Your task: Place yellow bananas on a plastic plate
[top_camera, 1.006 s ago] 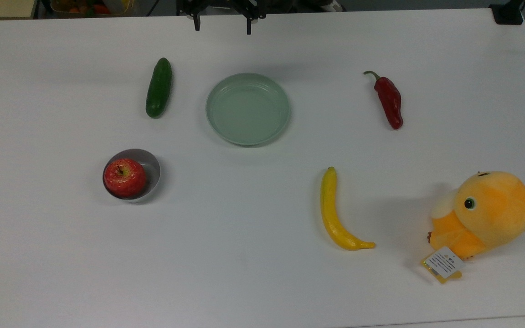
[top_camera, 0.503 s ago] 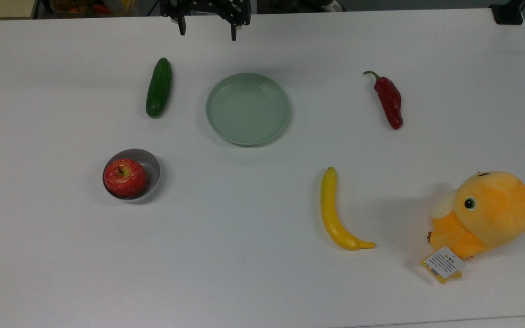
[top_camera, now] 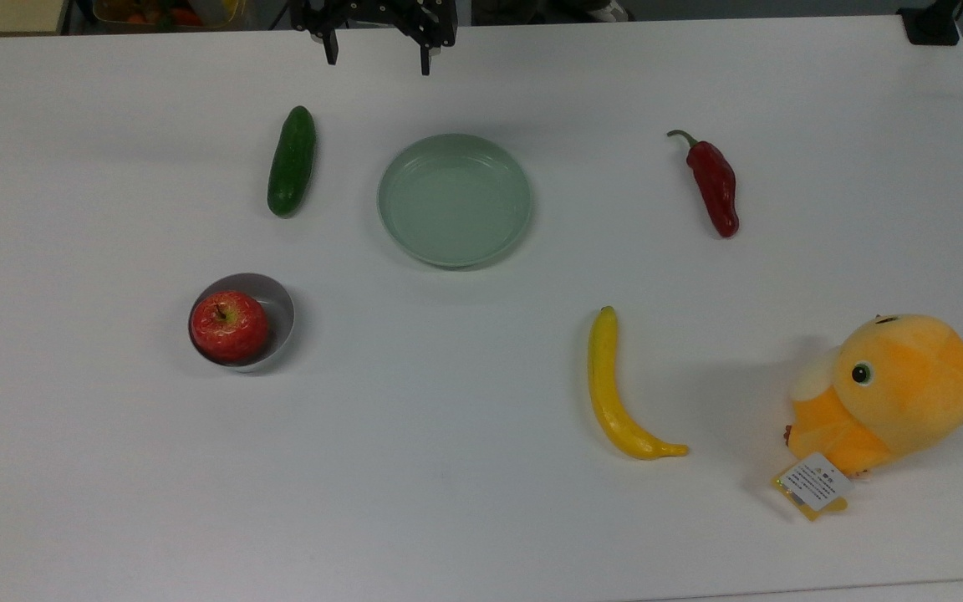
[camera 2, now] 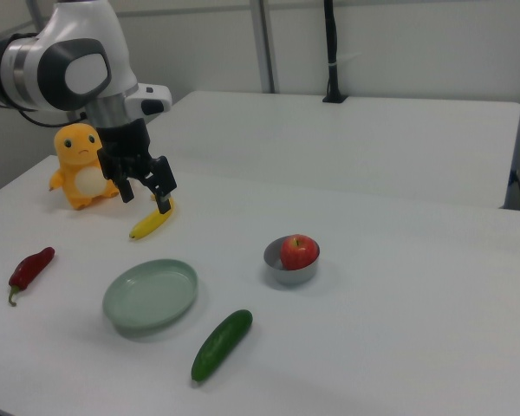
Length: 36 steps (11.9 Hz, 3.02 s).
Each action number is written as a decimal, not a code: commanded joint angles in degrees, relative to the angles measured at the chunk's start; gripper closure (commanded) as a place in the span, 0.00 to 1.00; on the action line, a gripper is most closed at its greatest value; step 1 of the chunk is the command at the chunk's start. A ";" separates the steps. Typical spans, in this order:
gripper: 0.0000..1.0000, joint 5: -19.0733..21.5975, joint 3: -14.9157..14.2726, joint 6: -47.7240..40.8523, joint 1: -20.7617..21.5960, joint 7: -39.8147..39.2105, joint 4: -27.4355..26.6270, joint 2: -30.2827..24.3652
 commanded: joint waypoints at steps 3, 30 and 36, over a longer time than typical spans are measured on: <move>0.00 -0.34 0.17 1.75 -0.39 -0.54 -1.87 -0.06; 0.00 -5.70 -3.96 30.84 21.22 37.87 30.30 43.71; 0.33 -8.69 -3.44 31.20 21.32 37.96 30.39 47.40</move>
